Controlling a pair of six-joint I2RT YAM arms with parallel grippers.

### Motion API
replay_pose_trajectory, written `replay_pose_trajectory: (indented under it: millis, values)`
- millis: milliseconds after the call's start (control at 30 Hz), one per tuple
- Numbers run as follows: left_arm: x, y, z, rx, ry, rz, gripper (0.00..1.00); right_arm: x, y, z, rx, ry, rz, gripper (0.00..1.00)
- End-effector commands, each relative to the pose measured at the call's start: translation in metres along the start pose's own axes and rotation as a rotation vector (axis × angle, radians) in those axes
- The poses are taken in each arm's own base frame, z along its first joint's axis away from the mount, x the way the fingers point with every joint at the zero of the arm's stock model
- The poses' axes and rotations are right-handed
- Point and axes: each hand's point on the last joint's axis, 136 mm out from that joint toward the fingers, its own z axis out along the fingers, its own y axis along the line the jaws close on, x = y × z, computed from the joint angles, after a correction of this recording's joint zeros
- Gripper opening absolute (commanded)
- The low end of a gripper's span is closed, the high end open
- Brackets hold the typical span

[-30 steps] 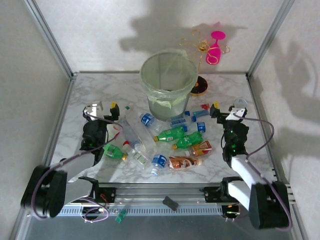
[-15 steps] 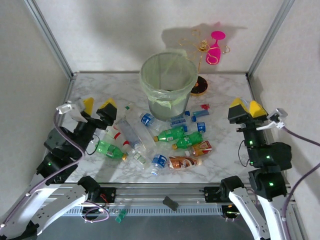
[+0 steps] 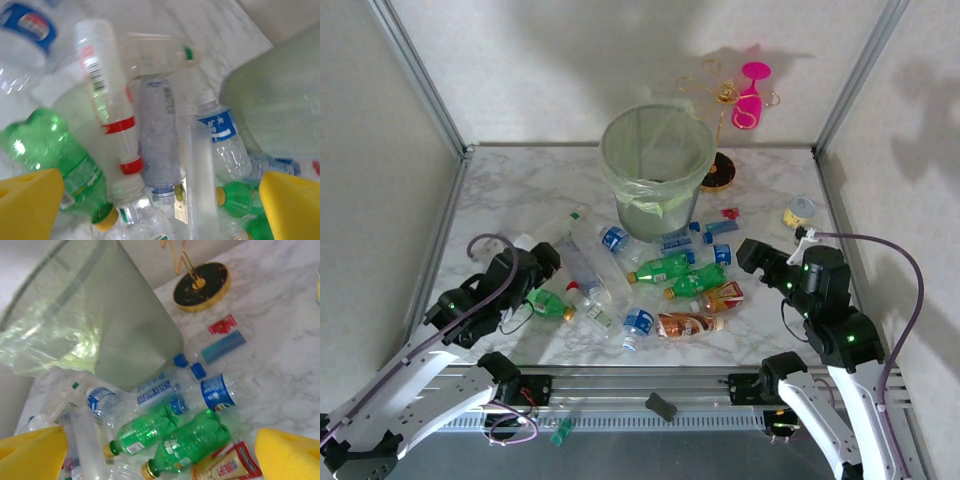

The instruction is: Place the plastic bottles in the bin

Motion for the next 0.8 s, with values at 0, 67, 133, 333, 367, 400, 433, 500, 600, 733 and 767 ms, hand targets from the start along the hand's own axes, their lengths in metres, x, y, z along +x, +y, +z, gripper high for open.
replay_pose_trajectory:
  millis: [0,67,133,333,367,400,433,500,600,733,767]
  values:
    - [0.015,0.039,-0.001,-0.123,0.039,-0.309,1.0,0.011,-0.027,0.002,0.128,0.014,0.078,0.97]
    - [0.017,0.055,0.005,-0.184,0.019,-0.336,1.0,0.009,-0.028,-0.002,0.129,-0.004,0.089,0.95]
    - [0.015,0.075,0.01,-0.278,-0.009,-0.317,1.0,0.007,-0.01,-0.005,0.018,-0.018,0.052,0.97]
    - [0.026,0.107,0.044,-0.394,0.078,-0.306,0.97,0.017,-0.001,0.004,-0.019,0.058,0.007,0.99]
    - [0.029,0.111,0.049,-0.409,0.087,-0.307,0.96,0.018,0.0,0.007,-0.025,0.069,-0.012,0.99]
    - [0.031,0.112,0.053,-0.415,0.1,-0.298,0.95,0.019,0.0,0.009,-0.025,0.072,-0.014,0.99]
    - [0.032,0.11,0.058,-0.41,0.104,-0.287,0.95,0.018,-0.001,0.01,-0.018,0.069,-0.009,0.99]
    - [0.034,0.113,0.064,-0.436,0.116,-0.274,0.94,0.019,0.003,0.012,-0.042,0.074,-0.023,0.99]
    - [0.033,0.112,0.073,-0.443,0.117,-0.242,0.95,0.03,0.019,0.015,-0.15,0.125,-0.066,0.99]
    - [0.032,0.111,0.081,-0.426,0.114,-0.231,0.93,0.039,0.027,0.018,-0.207,0.159,-0.072,0.96]
    - [0.034,0.11,0.083,-0.42,0.122,-0.233,0.92,0.039,0.027,0.019,-0.206,0.161,-0.07,0.95]
